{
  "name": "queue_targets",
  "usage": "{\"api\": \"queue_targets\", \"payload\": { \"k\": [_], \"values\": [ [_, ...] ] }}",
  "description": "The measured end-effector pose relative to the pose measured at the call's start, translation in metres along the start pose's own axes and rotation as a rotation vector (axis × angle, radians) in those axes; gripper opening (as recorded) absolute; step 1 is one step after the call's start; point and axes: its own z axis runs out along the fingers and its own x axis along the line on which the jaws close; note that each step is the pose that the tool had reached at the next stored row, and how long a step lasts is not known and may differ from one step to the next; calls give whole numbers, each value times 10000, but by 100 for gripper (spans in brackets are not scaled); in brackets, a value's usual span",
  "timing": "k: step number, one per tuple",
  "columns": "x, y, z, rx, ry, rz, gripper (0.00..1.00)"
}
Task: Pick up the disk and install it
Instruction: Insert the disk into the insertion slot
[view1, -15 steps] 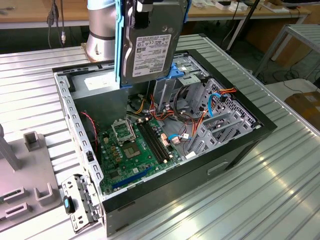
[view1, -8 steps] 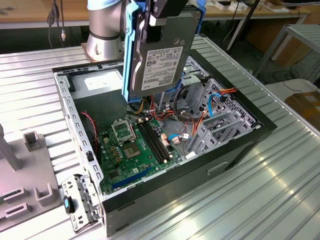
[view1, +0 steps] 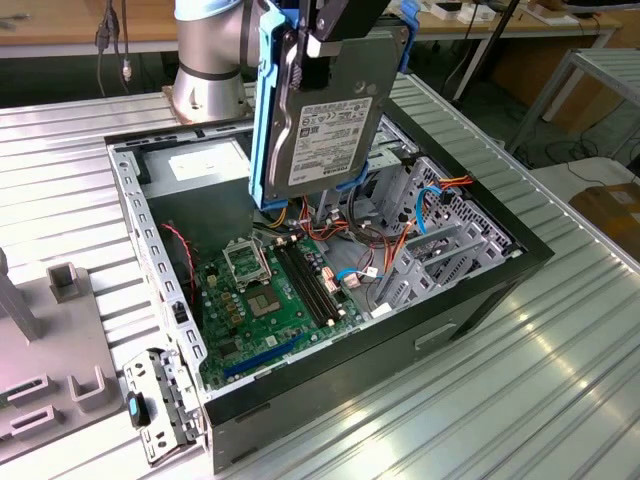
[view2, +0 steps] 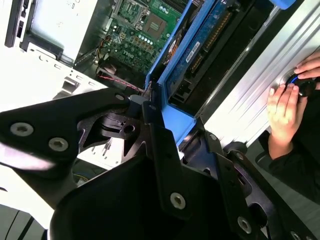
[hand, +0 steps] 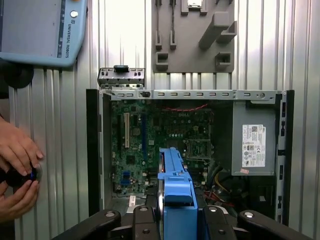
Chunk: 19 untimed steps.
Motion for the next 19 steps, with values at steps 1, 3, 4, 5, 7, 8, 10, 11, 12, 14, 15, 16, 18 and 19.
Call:
{"api": "queue_targets", "payload": {
  "k": [1, 3, 4, 5, 7, 8, 10, 11, 12, 14, 15, 16, 18, 19],
  "values": [
    [0, -22, 1, 0, -1, 0, 37],
    [-1, -96, 3, 0, 0, 0, 37],
    [-1, -150, 4, 0, 0, 0, 37],
    [-1, -206, 6, 0, 0, 0, 37],
    [-2, -291, 9, 0, 0, 0, 37],
    [-2, -345, 11, 0, 0, 0, 37],
    [-2, -406, 13, 0, 0, 0, 37],
    [-2, -436, 13, 0, 1, -1, 37],
    [-2, -435, 14, 0, 0, 1, 37],
    [-3, -441, 14, 0, 0, 0, 37],
    [-3, -445, 14, 0, 0, 0, 37],
    [-3, -446, 14, 0, 0, 0, 37],
    [-3, -450, 14, 0, 0, 0, 37],
    [-3, -450, 14, 0, 0, 0, 37]
  ]
}}
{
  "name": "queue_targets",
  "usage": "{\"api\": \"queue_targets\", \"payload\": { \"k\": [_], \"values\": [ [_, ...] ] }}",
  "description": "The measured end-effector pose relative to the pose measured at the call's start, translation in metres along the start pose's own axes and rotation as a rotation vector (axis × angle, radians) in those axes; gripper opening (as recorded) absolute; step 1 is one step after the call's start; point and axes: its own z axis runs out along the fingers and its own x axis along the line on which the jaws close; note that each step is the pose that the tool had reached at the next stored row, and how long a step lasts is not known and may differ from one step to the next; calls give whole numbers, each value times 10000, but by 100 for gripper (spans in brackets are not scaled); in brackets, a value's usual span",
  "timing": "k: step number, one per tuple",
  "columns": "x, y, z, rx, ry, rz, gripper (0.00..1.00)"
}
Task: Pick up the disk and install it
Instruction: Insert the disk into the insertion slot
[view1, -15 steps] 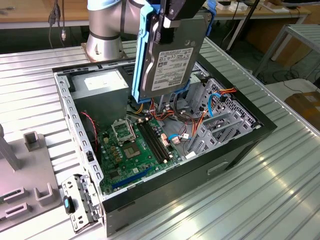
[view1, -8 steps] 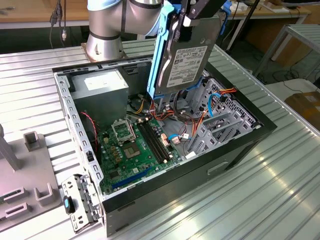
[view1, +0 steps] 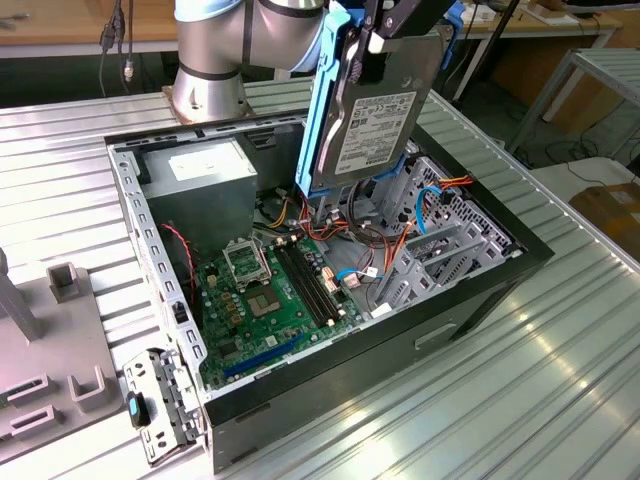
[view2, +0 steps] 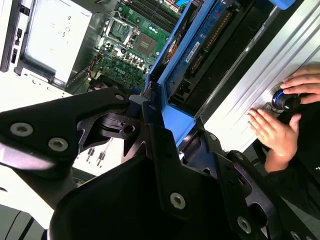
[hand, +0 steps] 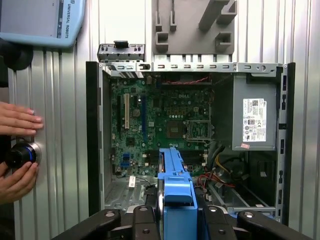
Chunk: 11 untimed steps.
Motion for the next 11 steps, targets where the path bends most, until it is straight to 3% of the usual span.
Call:
{"api": "queue_targets", "payload": {
  "k": [11],
  "values": [
    [0, -4, 0, -39, 1, 0, 37]
  ]
}}
